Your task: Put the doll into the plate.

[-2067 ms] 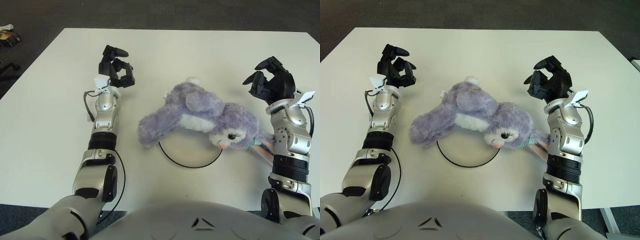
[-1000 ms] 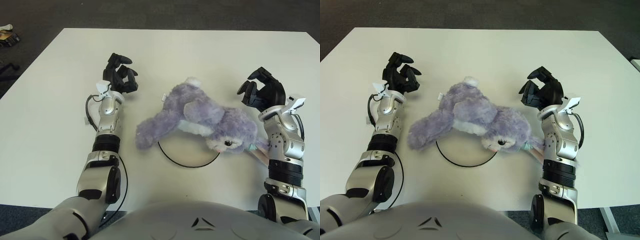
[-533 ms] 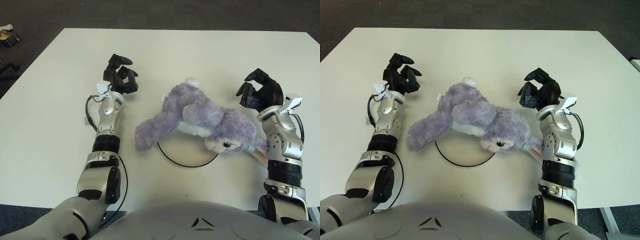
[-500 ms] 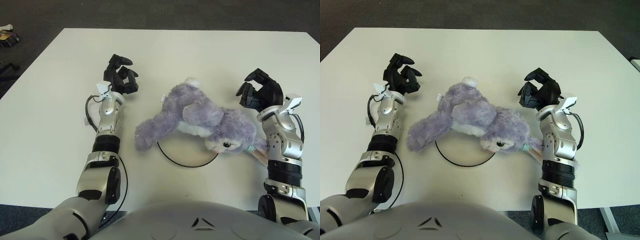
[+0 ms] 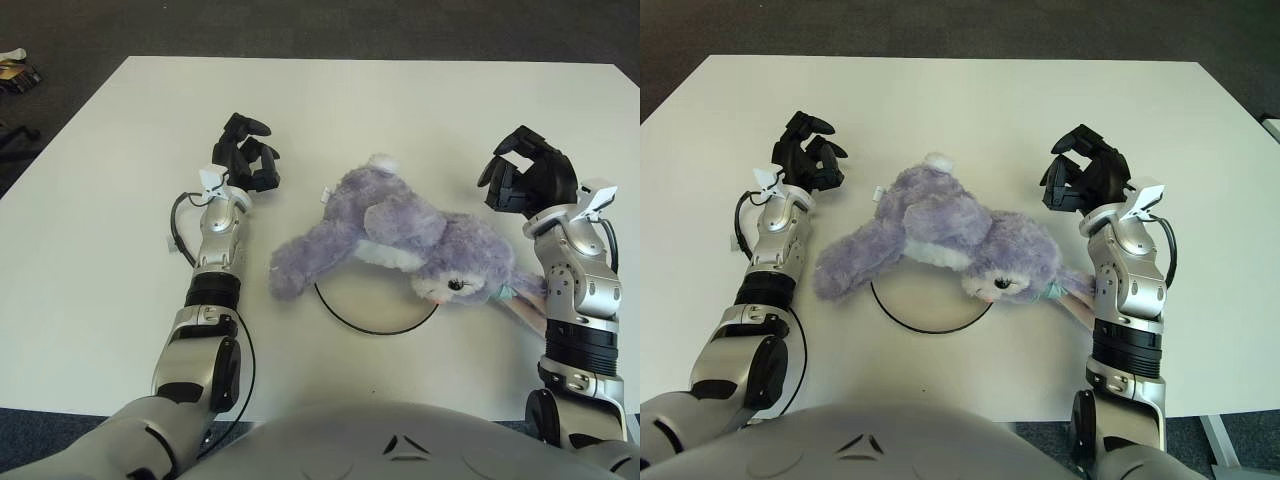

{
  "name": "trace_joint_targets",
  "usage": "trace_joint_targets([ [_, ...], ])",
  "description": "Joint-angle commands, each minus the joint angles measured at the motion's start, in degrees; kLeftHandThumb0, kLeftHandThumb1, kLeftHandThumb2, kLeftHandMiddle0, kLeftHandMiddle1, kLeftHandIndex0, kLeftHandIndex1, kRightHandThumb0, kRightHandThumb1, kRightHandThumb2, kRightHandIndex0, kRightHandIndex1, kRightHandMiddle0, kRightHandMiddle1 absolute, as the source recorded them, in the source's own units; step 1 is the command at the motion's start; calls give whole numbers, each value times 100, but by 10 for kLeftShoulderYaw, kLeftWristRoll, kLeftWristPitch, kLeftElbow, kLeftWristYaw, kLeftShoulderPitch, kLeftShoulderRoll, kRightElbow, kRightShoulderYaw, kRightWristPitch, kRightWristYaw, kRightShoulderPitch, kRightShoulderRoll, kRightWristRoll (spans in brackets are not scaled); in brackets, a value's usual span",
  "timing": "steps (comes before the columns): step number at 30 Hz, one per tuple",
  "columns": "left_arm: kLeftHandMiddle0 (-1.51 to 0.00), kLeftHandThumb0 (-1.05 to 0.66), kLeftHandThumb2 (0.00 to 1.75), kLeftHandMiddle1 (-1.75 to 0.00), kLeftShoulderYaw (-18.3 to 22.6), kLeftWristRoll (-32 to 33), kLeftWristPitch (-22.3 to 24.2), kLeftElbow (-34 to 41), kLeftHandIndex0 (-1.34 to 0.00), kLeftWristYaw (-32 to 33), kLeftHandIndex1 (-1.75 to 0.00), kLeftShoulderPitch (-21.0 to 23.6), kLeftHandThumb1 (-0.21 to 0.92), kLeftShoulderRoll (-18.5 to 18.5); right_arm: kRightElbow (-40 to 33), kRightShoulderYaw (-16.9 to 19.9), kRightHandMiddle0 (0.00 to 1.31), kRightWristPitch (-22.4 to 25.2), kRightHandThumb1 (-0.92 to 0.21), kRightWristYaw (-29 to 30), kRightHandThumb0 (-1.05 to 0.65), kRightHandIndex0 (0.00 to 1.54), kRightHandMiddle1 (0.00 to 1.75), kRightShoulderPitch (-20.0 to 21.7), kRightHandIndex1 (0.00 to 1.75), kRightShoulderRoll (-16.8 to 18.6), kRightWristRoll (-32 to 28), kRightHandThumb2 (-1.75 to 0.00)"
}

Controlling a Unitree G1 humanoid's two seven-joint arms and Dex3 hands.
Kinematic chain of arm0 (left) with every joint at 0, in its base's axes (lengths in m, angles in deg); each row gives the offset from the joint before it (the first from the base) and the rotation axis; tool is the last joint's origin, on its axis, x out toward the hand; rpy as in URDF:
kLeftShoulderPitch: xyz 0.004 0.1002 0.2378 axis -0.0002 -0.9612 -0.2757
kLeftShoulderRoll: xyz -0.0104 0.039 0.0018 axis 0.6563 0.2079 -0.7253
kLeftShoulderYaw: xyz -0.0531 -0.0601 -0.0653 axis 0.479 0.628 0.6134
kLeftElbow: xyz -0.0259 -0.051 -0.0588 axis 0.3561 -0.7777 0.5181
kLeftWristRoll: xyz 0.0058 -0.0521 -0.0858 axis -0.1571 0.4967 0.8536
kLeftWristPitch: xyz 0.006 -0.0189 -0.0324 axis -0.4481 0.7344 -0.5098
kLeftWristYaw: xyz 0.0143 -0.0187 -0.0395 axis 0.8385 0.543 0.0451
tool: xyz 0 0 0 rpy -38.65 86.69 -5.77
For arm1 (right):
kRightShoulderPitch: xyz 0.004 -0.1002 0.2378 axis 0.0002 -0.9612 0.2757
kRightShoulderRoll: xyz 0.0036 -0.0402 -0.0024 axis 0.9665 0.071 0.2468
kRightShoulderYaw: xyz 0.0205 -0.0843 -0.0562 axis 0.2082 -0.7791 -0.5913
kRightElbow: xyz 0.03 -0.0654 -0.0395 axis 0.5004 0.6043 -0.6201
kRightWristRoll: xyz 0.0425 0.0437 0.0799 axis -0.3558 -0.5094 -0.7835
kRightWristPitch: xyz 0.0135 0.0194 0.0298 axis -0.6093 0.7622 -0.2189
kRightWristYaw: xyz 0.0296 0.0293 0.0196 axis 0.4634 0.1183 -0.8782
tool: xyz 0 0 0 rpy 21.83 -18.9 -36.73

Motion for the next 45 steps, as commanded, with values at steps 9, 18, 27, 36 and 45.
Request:
trace_joint_targets([
  [9,-55,-1,140,-175,-1,-10,12,10,-53,5,-175,-10,25,5,-40,19,64,50,-2,-5,-2,86,164,6,175,-56,4,-163],
  [18,-54,-1,139,-175,2,-5,12,8,-53,0,-175,-9,26,5,-62,34,61,81,-3,0,-2,85,167,1,175,-90,10,-163],
  [27,-54,-1,139,-175,3,-8,10,4,-53,6,-175,-5,26,5,20,74,54,17,-7,-34,-1,84,174,-14,171,-119,20,-160],
  [36,-54,-1,139,-175,2,-8,8,8,-53,6,-175,-7,26,5,45,84,50,-16,-14,-23,-1,82,175,-8,160,-108,27,-149],
  [45,-55,-1,140,-175,3,-6,7,10,-53,6,-175,-8,25,5,31,100,49,7,-14,23,-1,81,175,-17,164,-98,35,-150],
])
